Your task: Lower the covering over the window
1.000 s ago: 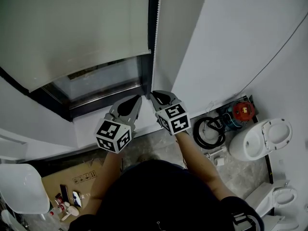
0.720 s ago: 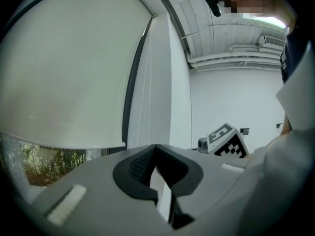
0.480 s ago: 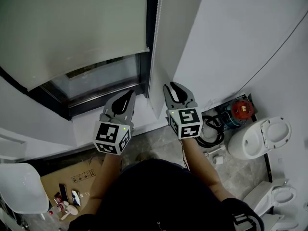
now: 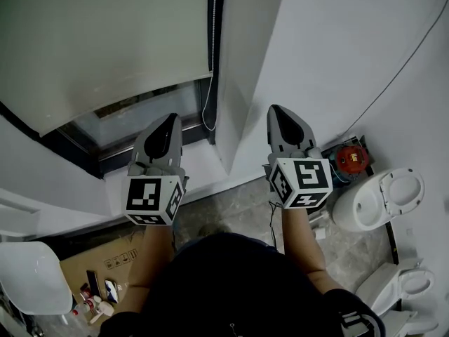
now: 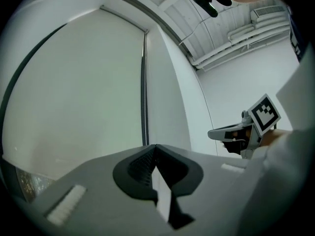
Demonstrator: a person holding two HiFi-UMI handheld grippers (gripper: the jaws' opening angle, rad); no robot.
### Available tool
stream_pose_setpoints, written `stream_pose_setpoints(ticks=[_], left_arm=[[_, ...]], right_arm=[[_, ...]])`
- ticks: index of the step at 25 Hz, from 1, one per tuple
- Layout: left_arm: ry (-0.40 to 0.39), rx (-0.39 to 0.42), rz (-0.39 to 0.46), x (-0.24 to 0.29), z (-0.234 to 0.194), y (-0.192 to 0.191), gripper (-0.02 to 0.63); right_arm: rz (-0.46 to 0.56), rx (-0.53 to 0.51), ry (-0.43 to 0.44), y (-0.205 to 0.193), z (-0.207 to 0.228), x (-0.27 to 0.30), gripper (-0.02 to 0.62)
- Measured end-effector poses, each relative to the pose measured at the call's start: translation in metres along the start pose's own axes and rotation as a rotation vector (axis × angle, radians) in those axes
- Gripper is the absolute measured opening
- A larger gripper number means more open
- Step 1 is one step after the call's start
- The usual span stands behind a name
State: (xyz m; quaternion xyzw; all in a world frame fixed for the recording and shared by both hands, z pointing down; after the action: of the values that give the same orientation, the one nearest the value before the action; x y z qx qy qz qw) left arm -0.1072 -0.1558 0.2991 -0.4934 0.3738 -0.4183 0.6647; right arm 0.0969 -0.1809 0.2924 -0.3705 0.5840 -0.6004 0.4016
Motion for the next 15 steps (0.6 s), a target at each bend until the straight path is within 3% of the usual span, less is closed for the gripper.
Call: stream_pose_setpoints(ticks=[6, 15], left_arm=[[0.017, 0.018, 0.04, -0.001, -0.009, 0.031, 0.011], [0.01, 0.024, 0.032, -0.001, -0.006, 0.032, 0.011]], right_arm=[[0.073, -0.023, -0.055, 0.034, 0.018, -0.013, 0.012], [0.078, -0.052, -0.048, 0.033, 0.016, -0.015, 0.012]])
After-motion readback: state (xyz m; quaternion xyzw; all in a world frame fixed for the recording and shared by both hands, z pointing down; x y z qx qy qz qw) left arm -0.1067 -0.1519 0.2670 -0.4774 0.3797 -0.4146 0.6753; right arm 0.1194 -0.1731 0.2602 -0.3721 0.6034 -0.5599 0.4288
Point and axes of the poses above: the fingertips, and each gripper's own axes: x forward along the fingers, z to its right, y out of its top, the point moved 2 cm from there along -x, backward along the fingers, and after that the axes turned 9 degrees about x, right-handed, at the moved point
